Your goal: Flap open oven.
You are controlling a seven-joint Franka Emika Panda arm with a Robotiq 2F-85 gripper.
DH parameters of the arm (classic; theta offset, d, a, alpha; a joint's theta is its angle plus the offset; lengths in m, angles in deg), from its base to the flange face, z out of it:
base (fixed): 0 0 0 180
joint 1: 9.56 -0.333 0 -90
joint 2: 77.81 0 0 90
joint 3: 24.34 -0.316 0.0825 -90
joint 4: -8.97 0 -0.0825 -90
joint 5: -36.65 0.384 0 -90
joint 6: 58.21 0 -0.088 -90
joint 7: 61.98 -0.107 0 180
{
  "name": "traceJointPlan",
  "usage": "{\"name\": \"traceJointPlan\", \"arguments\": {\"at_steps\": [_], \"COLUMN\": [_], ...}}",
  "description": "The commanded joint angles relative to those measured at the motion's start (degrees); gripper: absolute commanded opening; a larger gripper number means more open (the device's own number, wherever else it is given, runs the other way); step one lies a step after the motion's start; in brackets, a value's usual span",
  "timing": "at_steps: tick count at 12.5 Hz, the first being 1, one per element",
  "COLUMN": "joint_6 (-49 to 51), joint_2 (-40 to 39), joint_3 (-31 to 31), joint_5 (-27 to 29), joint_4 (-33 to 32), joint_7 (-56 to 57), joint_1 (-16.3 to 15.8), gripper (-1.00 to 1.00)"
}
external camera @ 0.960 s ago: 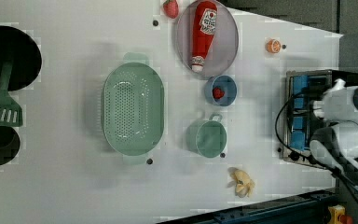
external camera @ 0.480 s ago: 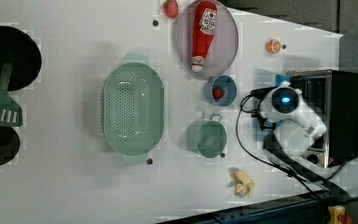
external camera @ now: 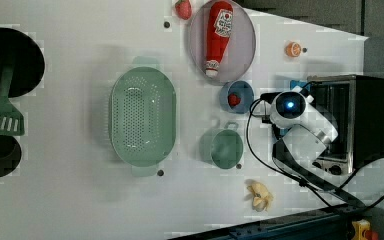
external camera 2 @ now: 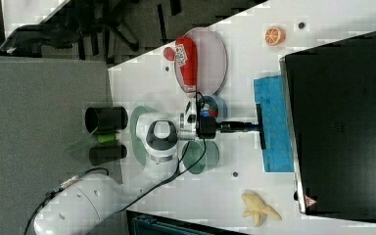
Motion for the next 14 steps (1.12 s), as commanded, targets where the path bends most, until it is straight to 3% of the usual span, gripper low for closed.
{"name": "traceJointPlan", "arguments": {"at_steps": [1, 9, 11, 14], "joint_6": [-1.1, 5.5, 10.3, 21.9], "joint_2": [7.2, 28.0, 33.9, 40.6], "joint_3": [0.0, 1.5, 2.5, 3.3], "joint_5": [4.8, 44.7, 49.0, 49.0], "joint_4": [2.8, 3.3, 4.5, 7.4], "joint_7": [-3.3, -3.3, -3.3, -6.8], "joint_1": [-0.4, 0.3, 0.3, 0.3], "gripper": [-0.65, -0.65, -0.65, -0.65]}}
